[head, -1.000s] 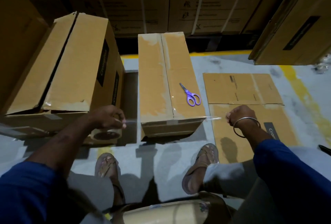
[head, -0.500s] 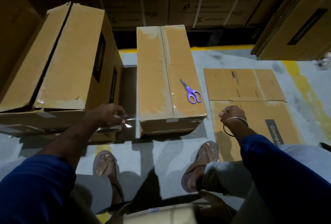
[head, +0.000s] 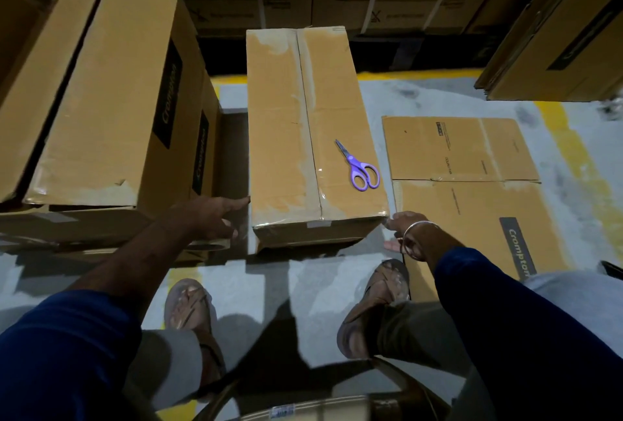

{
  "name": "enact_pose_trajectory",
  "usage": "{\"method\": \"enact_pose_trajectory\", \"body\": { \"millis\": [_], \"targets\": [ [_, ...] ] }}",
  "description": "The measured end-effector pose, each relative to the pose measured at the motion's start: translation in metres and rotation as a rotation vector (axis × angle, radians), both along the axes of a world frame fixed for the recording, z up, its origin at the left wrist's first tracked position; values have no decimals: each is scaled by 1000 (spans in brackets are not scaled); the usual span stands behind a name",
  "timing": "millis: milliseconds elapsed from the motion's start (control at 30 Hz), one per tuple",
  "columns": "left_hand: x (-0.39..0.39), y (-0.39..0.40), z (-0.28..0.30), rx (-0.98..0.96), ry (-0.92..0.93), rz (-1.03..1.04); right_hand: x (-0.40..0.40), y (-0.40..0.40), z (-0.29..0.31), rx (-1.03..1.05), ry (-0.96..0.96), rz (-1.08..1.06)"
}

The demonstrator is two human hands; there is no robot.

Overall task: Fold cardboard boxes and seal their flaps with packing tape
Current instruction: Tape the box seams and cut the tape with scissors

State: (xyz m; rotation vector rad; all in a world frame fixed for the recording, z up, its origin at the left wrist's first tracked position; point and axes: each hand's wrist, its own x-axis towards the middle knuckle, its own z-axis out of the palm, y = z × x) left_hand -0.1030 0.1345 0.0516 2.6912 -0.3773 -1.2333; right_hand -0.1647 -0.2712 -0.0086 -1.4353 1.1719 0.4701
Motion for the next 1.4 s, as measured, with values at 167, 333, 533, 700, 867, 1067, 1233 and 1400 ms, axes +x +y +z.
{"method": "enact_pose_trajectory", "body": {
  "millis": [167,333,533,700,867,1067,1233,1400],
  "targets": [
    [-1,-2,-4,-2,-15,-33,-20,3,-9,74,-27,-255],
    [-4,-6,-5,-27,-33,-26,-14,21,6,35,-138,-366],
    [1,-20,-8,-124,-110,24,4,10,-4,-104,-211,-254],
    [6,-22,-7,-112,-125,44,-6,32,39,-857,-301,181],
    [3,-18,-12,-85,-110,110,-13,86,52,-1027,-708,625],
    [-1,-20,-8,-78,-105,161,-42,168,29,-917,-680,1420],
    [-1,-19,-1,-102,-135,131,-40,188,21,-844,-880,1535],
    [1,-21,5,-124,-152,148,-39,165,25,-781,-1113,1250]
  ]
}}
